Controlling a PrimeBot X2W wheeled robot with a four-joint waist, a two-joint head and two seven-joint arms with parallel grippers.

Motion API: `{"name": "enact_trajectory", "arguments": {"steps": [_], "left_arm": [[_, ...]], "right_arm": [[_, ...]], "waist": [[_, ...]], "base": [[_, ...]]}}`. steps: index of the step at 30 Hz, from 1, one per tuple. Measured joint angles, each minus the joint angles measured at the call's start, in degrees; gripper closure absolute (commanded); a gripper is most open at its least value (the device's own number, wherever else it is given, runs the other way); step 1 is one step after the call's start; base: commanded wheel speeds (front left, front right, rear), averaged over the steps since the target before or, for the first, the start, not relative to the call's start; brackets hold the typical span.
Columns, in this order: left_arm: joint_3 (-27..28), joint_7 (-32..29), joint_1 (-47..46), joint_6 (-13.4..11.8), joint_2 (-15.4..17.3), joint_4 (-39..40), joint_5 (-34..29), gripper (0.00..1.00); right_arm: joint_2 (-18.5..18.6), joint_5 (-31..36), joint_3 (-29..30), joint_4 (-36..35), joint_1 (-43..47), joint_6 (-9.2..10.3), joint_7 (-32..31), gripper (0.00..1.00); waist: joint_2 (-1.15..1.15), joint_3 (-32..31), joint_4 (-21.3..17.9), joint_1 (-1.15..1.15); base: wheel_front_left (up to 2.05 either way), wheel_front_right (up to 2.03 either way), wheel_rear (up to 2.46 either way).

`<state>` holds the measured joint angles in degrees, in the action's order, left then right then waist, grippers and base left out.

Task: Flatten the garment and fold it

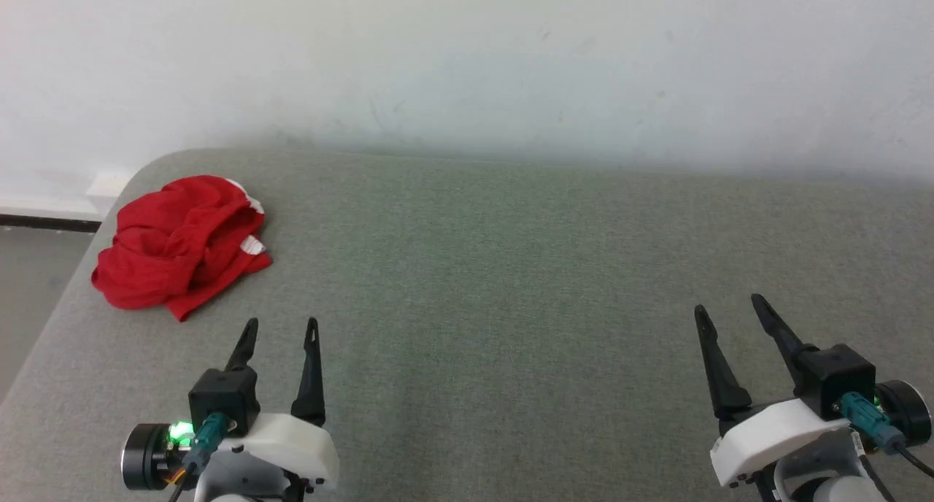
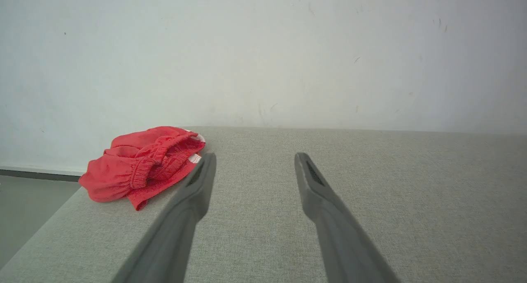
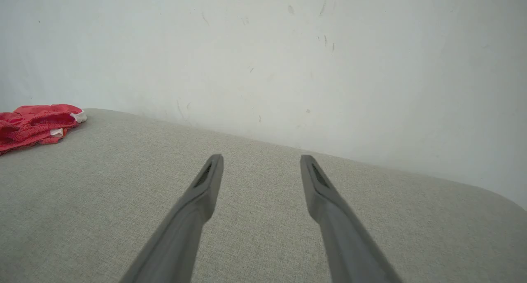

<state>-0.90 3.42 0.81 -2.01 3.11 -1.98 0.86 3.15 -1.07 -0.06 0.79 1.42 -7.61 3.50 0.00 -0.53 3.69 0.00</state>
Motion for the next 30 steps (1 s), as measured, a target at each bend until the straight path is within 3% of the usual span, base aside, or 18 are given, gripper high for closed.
{"name": "enact_trajectory", "arguments": {"steps": [30], "left_arm": [[-0.7, 3.5, 1.6, -1.1, 0.1, -0.8, 0.6, 0.00]], "right_arm": [[0.0, -0.5, -0.5, 0.6, 0.4, -0.01, 3.4, 0.00]], "waist": [[0.00, -0.9, 12.7, 0.00]], "base": [[0.00, 0.00, 0.00]]}}
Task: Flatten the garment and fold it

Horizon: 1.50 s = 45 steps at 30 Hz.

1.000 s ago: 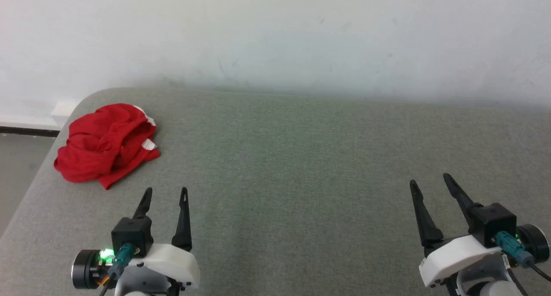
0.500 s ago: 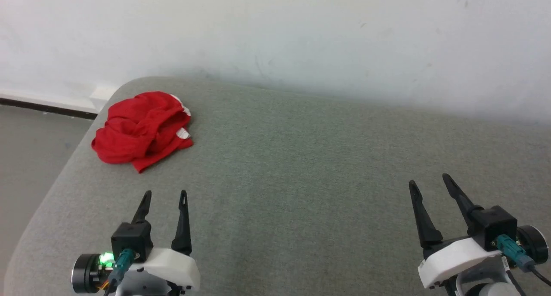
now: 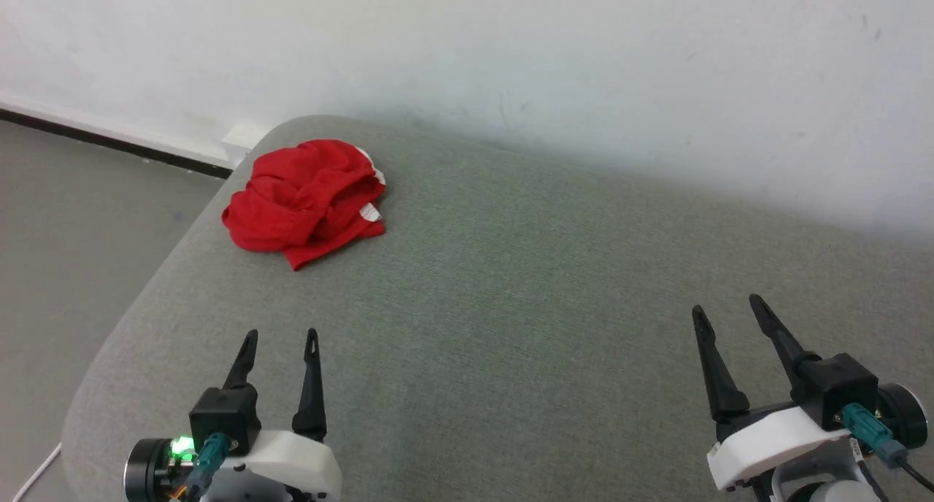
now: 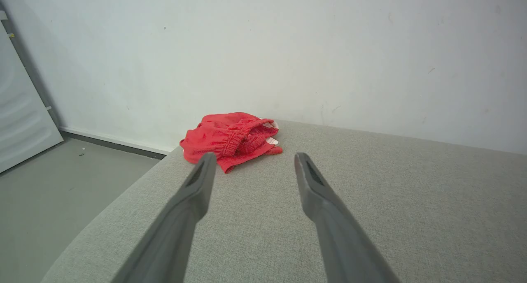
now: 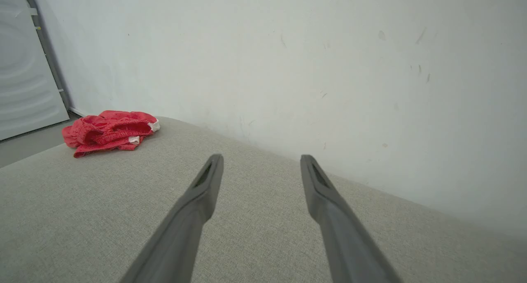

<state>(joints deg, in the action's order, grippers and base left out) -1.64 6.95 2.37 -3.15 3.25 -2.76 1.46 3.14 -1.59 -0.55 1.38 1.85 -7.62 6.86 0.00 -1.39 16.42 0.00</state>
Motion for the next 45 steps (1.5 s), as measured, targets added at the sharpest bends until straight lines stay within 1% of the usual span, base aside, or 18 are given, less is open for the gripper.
{"name": "enact_trajectory", "arguments": {"steps": [20, 31, 45], "left_arm": [[-0.8, 2.3, 1.1, -0.5, 0.2, -0.7, 0.1, 0.00], [-1.4, 3.7, 1.3, -1.4, 0.2, -1.1, 0.6, 0.00], [-1.9, 5.3, 2.2, -1.9, 0.1, -1.0, 1.2, 0.00]], "right_arm": [[0.0, -1.4, -1.6, 0.7, 0.8, 0.00, 2.4, 0.00], [0.0, -2.0, -2.1, 0.8, 1.0, 0.00, 3.8, 0.00], [0.0, -2.2, -2.4, 1.1, 1.1, 0.01, 5.5, 0.00]], "waist": [[0.00, -0.8, 6.3, 0.00], [0.00, -1.0, 9.8, 0.00], [0.00, -0.9, 13.6, 0.00]], "base": [[0.00, 0.00, 0.00], [0.00, 0.00, 0.00], [0.00, 0.00, 0.00]]}}
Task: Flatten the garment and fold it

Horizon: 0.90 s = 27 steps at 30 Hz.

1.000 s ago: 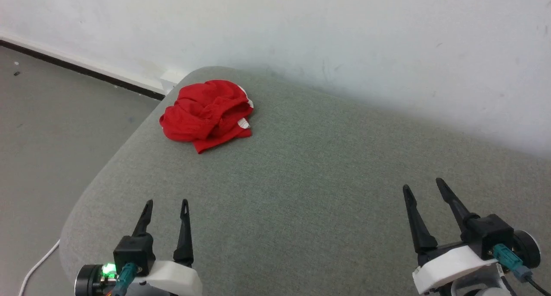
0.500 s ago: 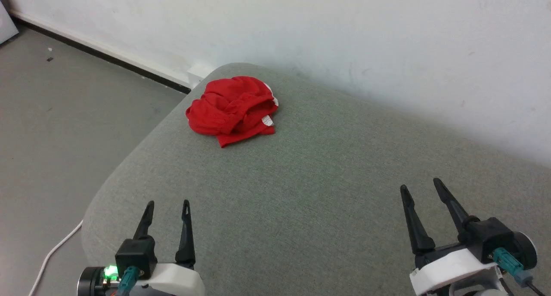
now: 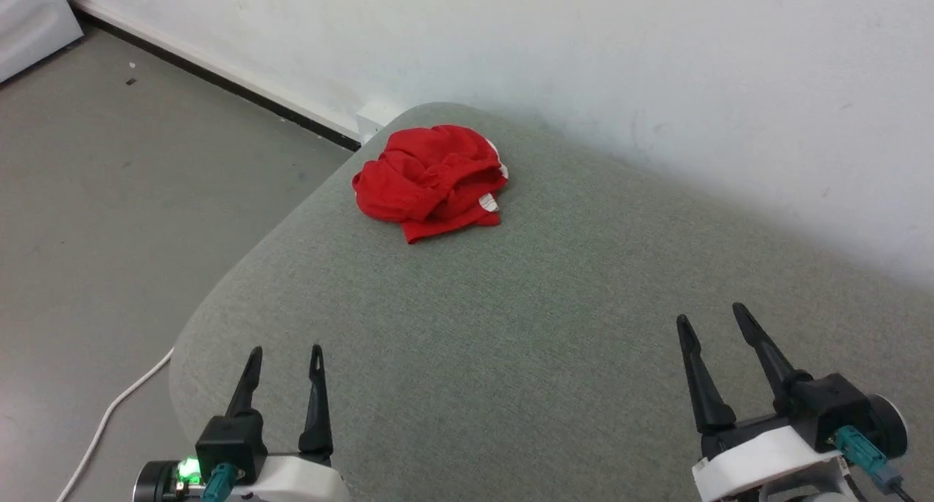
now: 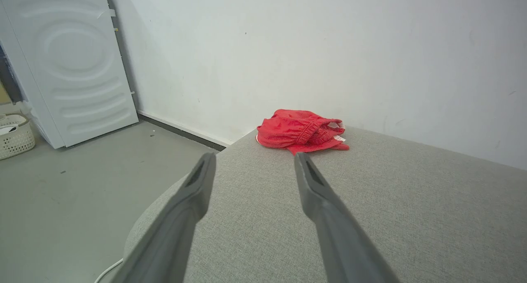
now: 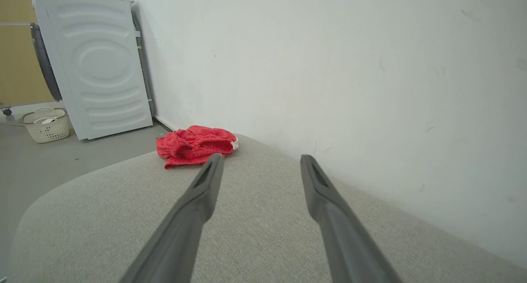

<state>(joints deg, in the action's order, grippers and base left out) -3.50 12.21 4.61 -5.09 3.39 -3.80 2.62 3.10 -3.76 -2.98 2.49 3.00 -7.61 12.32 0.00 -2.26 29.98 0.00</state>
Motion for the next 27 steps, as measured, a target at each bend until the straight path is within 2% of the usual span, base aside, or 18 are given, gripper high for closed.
{"name": "enact_trajectory", "arguments": {"steps": [20, 27], "left_arm": [[-0.1, 2.5, 0.0, 0.1, 0.0, -0.3, 1.5, 0.00], [0.8, 2.4, -0.8, 2.7, 0.3, -2.4, 6.6, 0.00]], "right_arm": [[0.0, -1.3, -0.3, 0.3, 0.6, 0.00, 2.3, 0.00], [-0.1, -0.2, 0.2, 0.0, 0.4, 0.00, 2.4, 0.00]], "waist": [[0.00, 0.2, 4.2, 0.00], [0.00, 2.1, 3.1, 0.00]], "base": [[0.00, 0.00, 0.00], [0.00, 0.00, 0.00]]}}
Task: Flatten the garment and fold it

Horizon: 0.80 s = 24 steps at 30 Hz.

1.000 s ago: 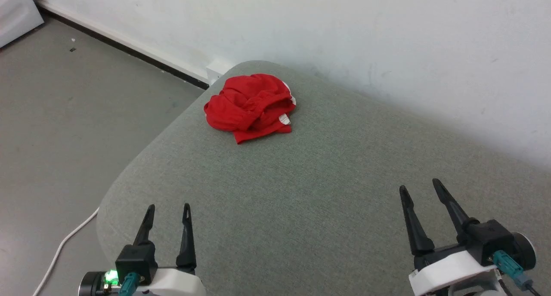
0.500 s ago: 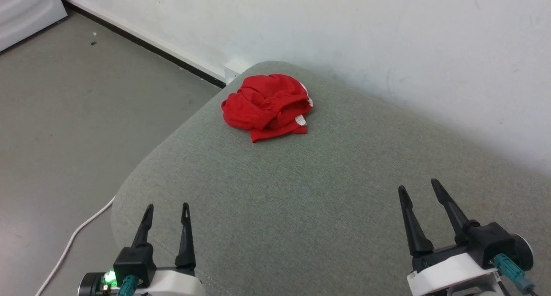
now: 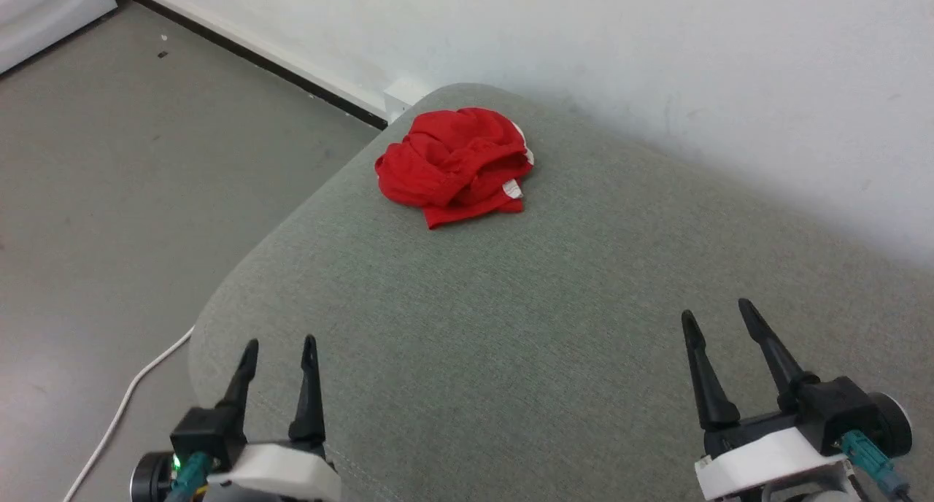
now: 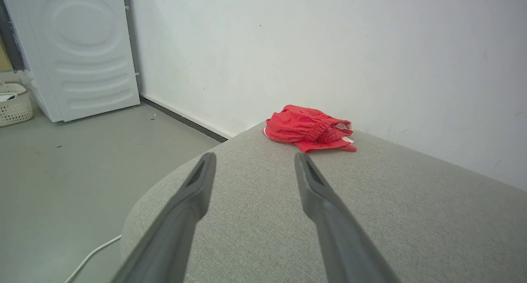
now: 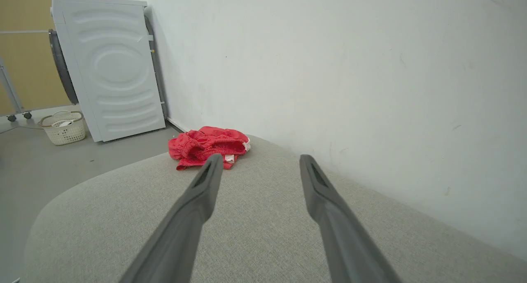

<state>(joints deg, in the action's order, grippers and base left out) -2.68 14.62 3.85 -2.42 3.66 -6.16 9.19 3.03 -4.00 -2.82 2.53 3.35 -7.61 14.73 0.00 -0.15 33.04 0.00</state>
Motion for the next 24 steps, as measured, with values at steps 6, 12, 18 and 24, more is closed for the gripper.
{"name": "enact_trajectory", "arguments": {"steps": [6, 12, 18, 24], "left_arm": [[0.9, -3.0, -9.4, 3.0, 2.9, -2.1, 2.1, 0.00], [0.8, -8.7, -21.7, 6.5, 7.0, -6.4, 3.8, 0.00], [1.0, -15.6, -37.8, 8.7, 12.3, -13.6, 7.4, 0.00], [0.2, -28.7, -49.9, 9.5, 17.7, -25.6, 12.7, 0.00]], "right_arm": [[0.0, 2.1, 0.3, -1.1, -1.8, 0.00, 0.0, 0.00], [-0.1, 4.1, -0.9, -3.6, -4.4, 0.00, 0.0, 0.00], [0.3, 6.4, -1.1, -5.9, -7.6, 0.00, 0.0, 0.00], [0.7, 7.0, -1.2, -7.6, -9.8, 0.00, 0.0, 0.00]], "waist": [[0.00, 3.4, -2.8, 0.01], [0.00, 8.3, -6.2, 0.01], [0.00, 14.2, -10.0, 0.02], [0.00, 20.0, -14.4, 0.03]], "base": [[0.00, 0.00, 0.00], [0.00, 0.00, 0.00], [0.00, 0.00, 0.00], [0.00, 0.00, 0.00]]}}
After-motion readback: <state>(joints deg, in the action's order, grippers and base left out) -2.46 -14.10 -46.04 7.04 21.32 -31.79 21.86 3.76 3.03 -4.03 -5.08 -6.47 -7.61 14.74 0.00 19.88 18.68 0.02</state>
